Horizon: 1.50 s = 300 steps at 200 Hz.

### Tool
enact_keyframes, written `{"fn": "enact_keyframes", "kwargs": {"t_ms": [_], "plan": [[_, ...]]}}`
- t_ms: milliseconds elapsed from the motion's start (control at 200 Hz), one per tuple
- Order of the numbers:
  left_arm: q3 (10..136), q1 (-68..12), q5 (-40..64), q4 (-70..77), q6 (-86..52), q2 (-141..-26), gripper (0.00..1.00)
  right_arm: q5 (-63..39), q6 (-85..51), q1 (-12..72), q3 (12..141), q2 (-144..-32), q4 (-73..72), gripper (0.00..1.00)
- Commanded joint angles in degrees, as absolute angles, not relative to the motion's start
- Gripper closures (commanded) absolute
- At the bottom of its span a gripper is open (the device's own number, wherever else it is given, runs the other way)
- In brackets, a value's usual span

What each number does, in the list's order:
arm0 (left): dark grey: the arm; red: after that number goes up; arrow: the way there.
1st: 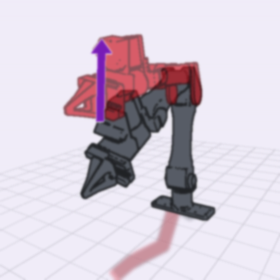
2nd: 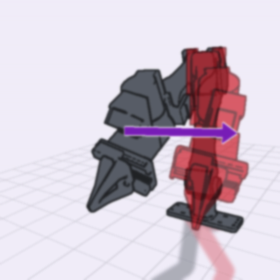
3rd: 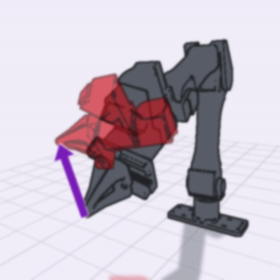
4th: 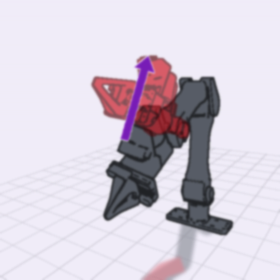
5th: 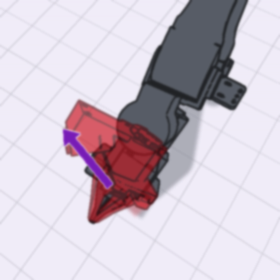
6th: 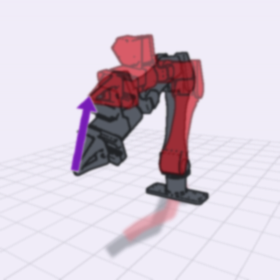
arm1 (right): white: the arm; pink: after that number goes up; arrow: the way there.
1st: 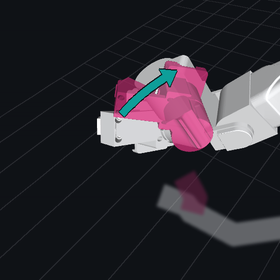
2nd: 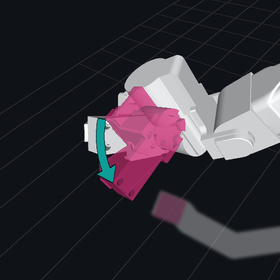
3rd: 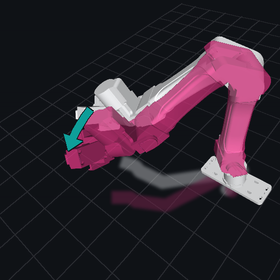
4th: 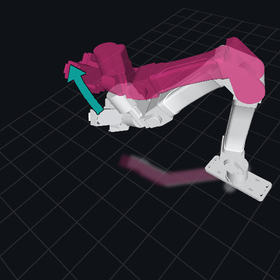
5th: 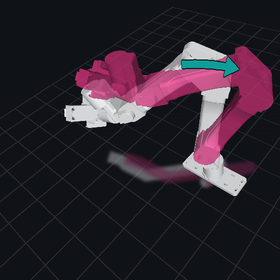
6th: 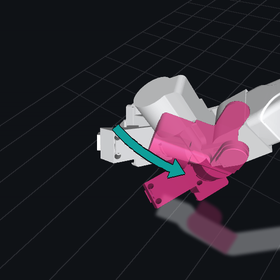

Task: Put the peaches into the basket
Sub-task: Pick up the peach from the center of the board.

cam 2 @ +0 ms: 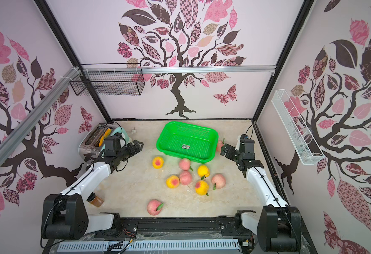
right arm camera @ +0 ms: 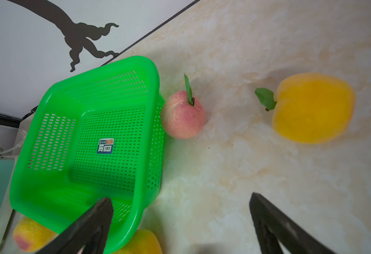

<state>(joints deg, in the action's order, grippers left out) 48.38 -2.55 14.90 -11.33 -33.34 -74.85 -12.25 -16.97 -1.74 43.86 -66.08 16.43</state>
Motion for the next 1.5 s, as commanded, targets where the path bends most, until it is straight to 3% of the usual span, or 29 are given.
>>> {"fn": "enact_keyframes", "kwargs": {"t_ms": [0, 165, 545, 685, 845, 1045, 1291, 1496], "plan": [[50.5, -2.9, 20.0, -17.3, -33.5, -73.2, 0.05, -16.9, -17.8, -1.8, 45.4, -64.6, 21.5, 0.0], [53.8, -3.3, 24.0, -22.4, -31.9, -75.2, 0.05, -23.9, -19.7, -0.7, 44.9, -63.9, 21.9, 0.01], [64.4, -7.1, 23.4, -15.8, -35.7, -86.2, 0.09, -29.2, -17.5, 8.7, 50.6, -67.6, 26.5, 0.01], [71.4, -9.4, 22.6, -18.6, -33.1, -90.7, 0.09, -31.2, -15.7, 16.0, 54.5, -68.7, 30.2, 0.01], [73.3, -9.3, 22.1, -19.6, -32.6, -94.3, 0.08, -29.1, -13.5, 30.8, 58.4, -71.3, 32.9, 0.01], [74.8, -9.4, 23.2, -21.6, -31.2, -98.2, 0.09, -26.2, -14.5, 44.6, 55.9, -75.0, 26.5, 0.02], [72.9, -9.4, 22.3, -22.8, -29.0, -99.6, 0.09, -23.3, -12.9, 55.2, 59.1, -81.6, 22.9, 0.03], [72.6, -9.0, 21.2, -23.2, -28.2, -99.8, 0.09, -21.2, -11.4, 59.1, 61.9, -87.4, 19.6, 0.04]]}}
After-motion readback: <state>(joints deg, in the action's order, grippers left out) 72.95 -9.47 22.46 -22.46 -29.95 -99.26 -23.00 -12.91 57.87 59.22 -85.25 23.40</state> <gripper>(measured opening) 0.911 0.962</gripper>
